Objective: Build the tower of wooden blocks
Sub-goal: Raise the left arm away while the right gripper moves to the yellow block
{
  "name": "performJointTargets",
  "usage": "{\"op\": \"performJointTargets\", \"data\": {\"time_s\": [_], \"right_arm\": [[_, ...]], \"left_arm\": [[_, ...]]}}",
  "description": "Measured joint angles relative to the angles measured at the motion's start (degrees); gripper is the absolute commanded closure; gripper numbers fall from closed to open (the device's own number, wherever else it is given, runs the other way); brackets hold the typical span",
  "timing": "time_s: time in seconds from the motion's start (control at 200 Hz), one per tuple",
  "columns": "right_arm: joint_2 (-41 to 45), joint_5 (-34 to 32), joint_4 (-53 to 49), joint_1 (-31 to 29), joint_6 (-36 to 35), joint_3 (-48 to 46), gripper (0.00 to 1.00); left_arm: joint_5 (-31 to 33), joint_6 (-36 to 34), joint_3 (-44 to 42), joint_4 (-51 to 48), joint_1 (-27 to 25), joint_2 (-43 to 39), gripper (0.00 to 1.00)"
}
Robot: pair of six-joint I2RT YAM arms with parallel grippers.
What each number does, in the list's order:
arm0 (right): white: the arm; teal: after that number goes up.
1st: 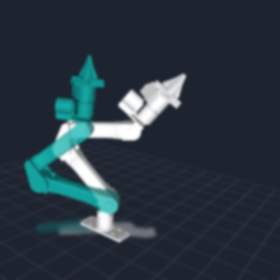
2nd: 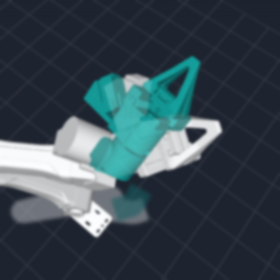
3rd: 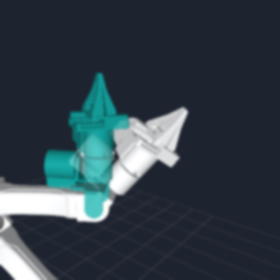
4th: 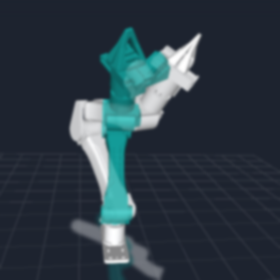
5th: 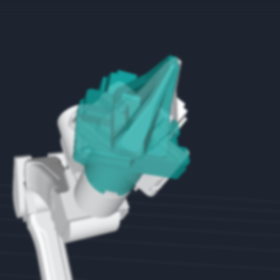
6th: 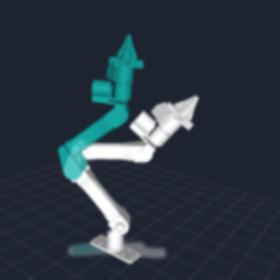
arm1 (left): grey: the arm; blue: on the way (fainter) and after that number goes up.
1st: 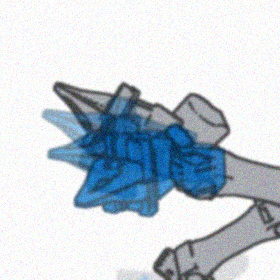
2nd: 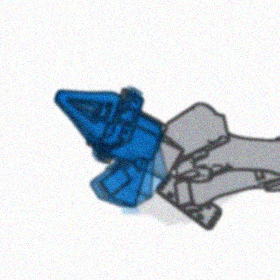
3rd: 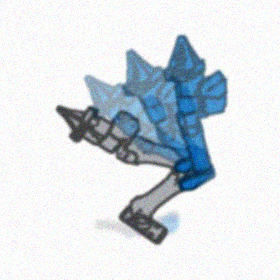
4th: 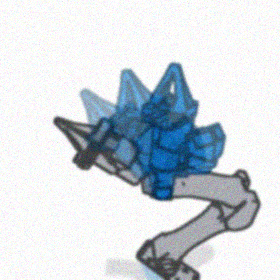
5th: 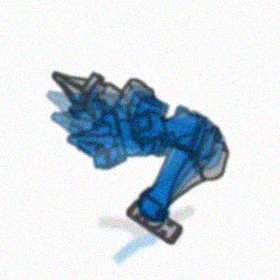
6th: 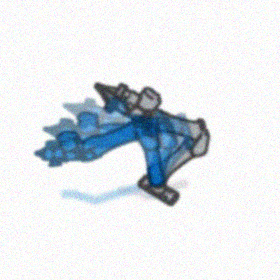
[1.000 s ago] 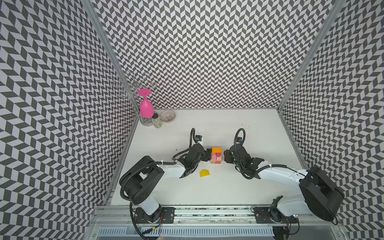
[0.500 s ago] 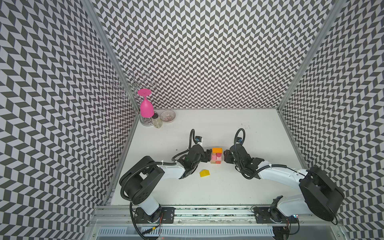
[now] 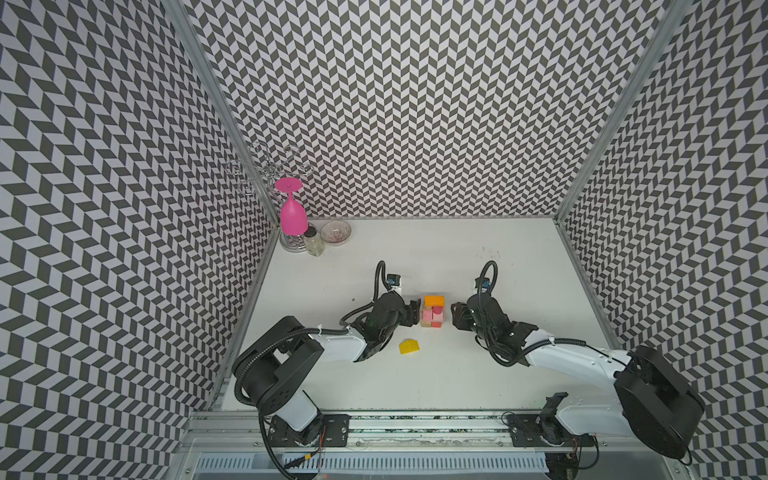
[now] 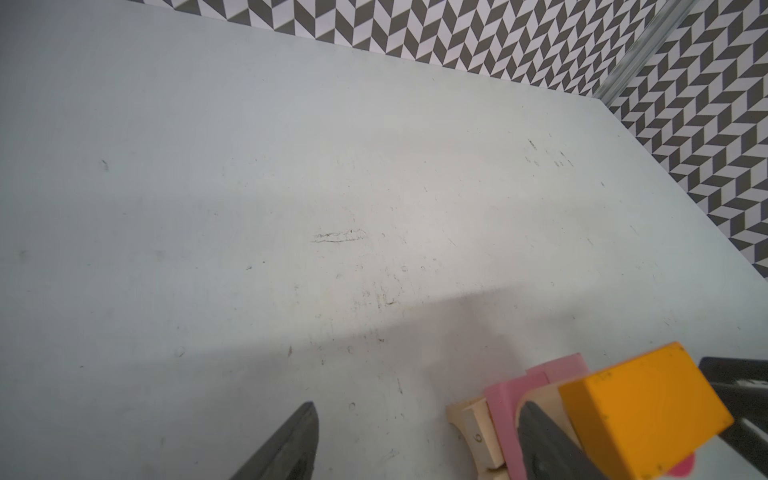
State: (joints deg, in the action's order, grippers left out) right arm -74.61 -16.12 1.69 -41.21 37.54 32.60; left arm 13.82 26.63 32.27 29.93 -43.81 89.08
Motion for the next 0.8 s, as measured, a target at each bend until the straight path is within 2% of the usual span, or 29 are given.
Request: {"op": "performJointTargets", "data": {"time_s": [0.18, 0.321, 0.371, 0.511, 0.641, 0.801], "right_arm": [[8.72, -3.41, -0.87, -4.33, -1.92, -0.87, 0.28], [14.93, -4.98, 0.26, -8.72, -2.89, -1.68, 0.25], [14.97, -5.4, 0.28, -10.49, -2.95, -1.44, 0.21], [10.51, -6.47, -0.87, -16.9, -3.3, 1.66, 0.17], [2.75, -6.43, -3.98, -21.84, -3.93, 8.48, 0.16], [-3.93, -5.84, -5.55, -25.62, -5.25, 11.54, 0.14]], "left_arm": [[5.66, -0.26, -5.16, -1.97, 2.1, -13.22, 0.18], [11.96, -0.61, -8.94, -5.46, 8.74, -29.59, 0.03], [15.04, -0.31, -10.01, -7.34, 11.8, -34.62, 0.01], [24.26, 2.97, -14.19, -11.61, 18.86, -42.53, 0.0], [26.18, 4.87, -18.49, -15.45, 22.73, -45.18, 0.0], [26.53, 6.08, -19.37, -16.94, 23.69, -47.65, 0.0]]}}
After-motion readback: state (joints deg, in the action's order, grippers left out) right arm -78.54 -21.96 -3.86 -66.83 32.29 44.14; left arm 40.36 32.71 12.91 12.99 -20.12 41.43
